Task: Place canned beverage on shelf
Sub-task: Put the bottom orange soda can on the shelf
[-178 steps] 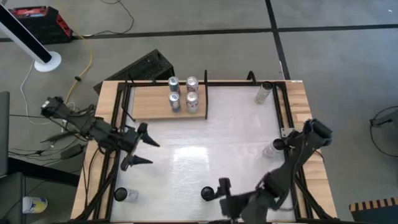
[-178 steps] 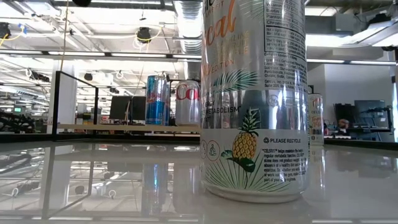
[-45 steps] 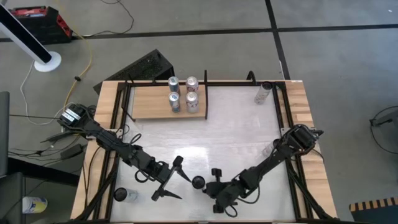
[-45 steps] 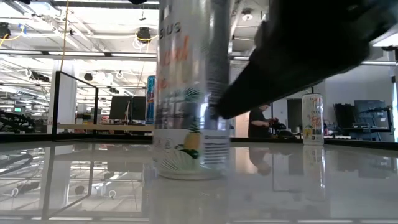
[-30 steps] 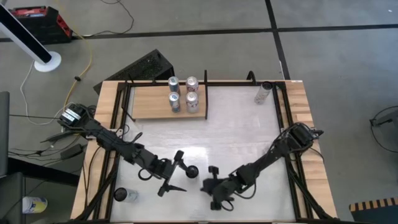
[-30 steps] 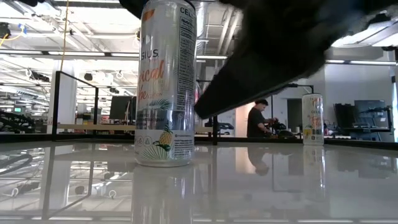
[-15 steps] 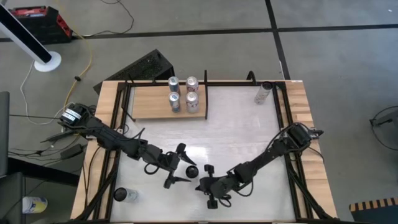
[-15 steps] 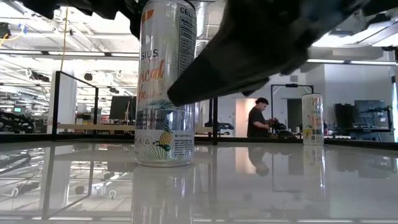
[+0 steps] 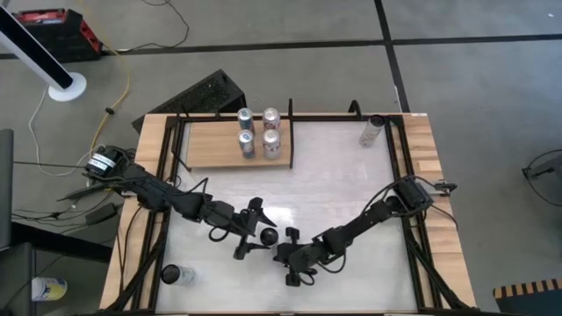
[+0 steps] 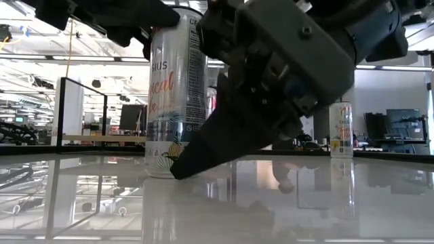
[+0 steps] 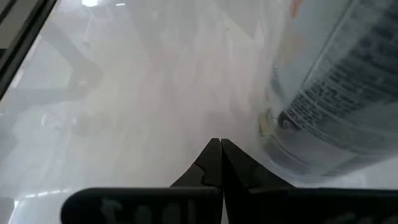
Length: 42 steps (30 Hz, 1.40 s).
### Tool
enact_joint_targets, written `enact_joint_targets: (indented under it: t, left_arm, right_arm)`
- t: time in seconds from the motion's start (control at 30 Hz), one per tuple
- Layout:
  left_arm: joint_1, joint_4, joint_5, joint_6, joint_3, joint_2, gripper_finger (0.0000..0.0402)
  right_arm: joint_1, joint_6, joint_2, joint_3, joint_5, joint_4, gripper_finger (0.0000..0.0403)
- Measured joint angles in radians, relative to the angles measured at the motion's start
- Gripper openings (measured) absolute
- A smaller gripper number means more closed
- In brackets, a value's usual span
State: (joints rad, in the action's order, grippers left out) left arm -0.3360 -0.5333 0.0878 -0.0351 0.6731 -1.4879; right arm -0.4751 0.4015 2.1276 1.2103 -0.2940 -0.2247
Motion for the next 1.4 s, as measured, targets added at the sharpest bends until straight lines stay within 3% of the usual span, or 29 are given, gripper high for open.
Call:
enact_joint_targets:
  t: [0.3, 0.53, 0.73, 0.9, 1.13, 1.4]
  left_arm:
    - [0.002, 0.0, -0.018, -0.004, 0.0, 0.0, 0.031]
    - [0.002, 0.002, -0.027, -0.007, 0.0, 0.0, 0.024]
    - [0.002, 0.034, 0.02, -0.015, -0.001, 0.025, 0.0238]
    - [0.027, 0.185, 0.107, -0.011, -0.004, 0.174, 0.0238]
    - [0.085, 0.463, 0.22, -0.006, -0.003, 0.479, 0.0238]
    - [0.239, 0.702, 0.332, 0.049, -0.002, 0.751, 0.0238]
  right_arm:
    - [0.013, 0.009, 0.0, 0.0, -0.019, 0.009, 0.002]
    - [0.013, 0.009, 0.0, 0.0, -0.02, 0.008, 0.002]
    - [0.011, 0.011, -0.005, 0.0, -0.019, 0.032, 0.002]
    - [-0.005, 0.043, -0.048, 0.0, -0.024, 0.137, 0.0021]
    - [-0.024, 0.044, -0.058, 0.0, -0.025, 0.138, 0.0021]
    - [-0.022, 0.038, -0.058, 0.0, -0.026, 0.134, 0.0021]
